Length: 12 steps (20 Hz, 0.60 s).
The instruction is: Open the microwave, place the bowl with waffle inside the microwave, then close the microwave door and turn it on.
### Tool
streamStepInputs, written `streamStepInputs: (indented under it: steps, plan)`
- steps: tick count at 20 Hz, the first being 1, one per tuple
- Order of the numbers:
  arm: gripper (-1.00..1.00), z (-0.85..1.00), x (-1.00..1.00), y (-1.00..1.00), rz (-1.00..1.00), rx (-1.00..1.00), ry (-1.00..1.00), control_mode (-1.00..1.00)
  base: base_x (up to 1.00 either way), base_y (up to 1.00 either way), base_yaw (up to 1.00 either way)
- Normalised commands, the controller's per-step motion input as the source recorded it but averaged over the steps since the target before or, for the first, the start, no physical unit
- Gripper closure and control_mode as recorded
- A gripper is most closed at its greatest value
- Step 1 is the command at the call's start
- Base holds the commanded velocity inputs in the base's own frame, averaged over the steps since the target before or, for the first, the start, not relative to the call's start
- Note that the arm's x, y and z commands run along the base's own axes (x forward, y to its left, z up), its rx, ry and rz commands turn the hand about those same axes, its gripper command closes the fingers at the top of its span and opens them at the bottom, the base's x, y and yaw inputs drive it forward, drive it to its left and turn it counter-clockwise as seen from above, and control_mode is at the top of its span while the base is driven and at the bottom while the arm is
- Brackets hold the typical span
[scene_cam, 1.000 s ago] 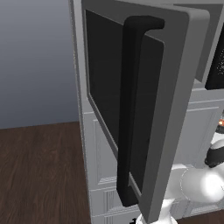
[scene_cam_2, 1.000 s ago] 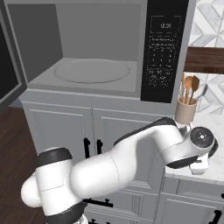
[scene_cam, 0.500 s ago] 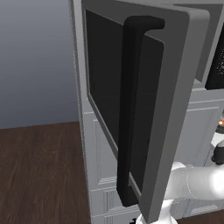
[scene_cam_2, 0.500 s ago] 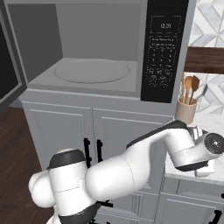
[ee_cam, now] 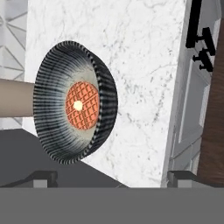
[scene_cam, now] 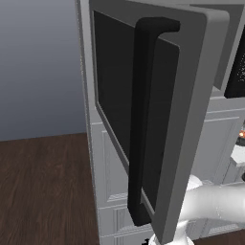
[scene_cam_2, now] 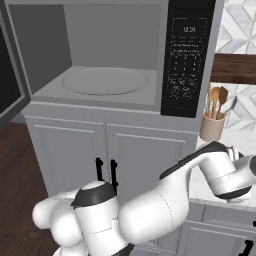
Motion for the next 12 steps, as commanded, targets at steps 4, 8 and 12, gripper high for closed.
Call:
streamStepInputs:
  steps: [4, 8, 12]
  plan:
    - [-1.00, -0.19, 0.30, -0.06, 0.00, 0.04, 0.00, -1.00, 0.00, 0.00, 0.00]
    - [-1.00, -0.22, 0.37, -0.02, 0.00, 0.01, 0.00, -1.00, 0.00, 0.00, 0.00]
    - [-1.00, -0.22, 0.33, -0.04, 0.00, 0.00, 0.01, -1.00, 0.00, 0.00, 0.00]
